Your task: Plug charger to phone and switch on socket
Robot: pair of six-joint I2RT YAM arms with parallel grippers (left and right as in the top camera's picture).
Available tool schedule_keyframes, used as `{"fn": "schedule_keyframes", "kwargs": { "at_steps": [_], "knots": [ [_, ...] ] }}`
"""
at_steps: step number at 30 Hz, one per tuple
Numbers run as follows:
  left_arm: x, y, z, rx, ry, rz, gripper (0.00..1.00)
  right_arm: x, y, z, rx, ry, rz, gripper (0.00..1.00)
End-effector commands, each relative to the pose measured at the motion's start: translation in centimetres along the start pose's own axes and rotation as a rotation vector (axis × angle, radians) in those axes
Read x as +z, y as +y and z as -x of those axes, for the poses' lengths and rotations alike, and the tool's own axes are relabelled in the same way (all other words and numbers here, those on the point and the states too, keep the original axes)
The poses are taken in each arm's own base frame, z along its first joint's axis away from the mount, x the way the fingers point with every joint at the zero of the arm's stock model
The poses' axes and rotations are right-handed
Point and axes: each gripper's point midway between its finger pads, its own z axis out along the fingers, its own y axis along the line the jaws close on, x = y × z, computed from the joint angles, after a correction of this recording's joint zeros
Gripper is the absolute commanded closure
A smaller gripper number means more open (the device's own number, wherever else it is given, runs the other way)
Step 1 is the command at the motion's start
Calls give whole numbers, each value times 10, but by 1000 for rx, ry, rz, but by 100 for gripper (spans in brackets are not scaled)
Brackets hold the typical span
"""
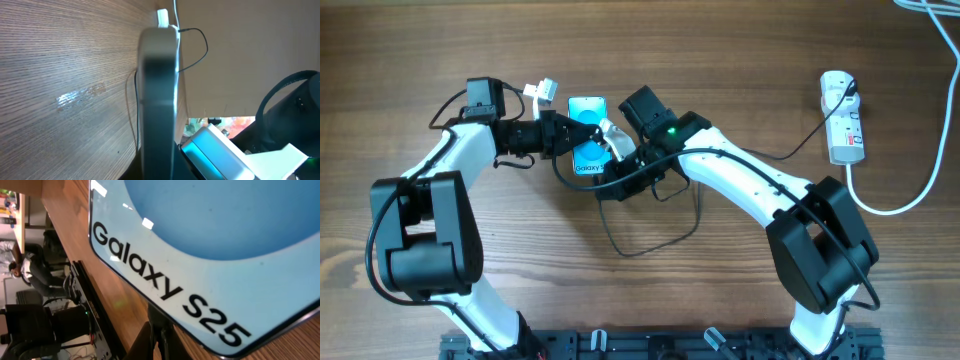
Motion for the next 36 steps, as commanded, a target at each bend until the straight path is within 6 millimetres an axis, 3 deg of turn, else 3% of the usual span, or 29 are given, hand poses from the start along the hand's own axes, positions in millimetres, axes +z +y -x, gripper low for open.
{"fn": "schedule_keyframes", "kwargs": {
  "at_steps": [1,36],
  "knots": [
    [1,-1,1,31,0,-7,96,-6,8,9,-15,-23,14,96],
    [0,8,5,52,-13,47,96,-5,8,8,15,-20,13,96]
  ]
}}
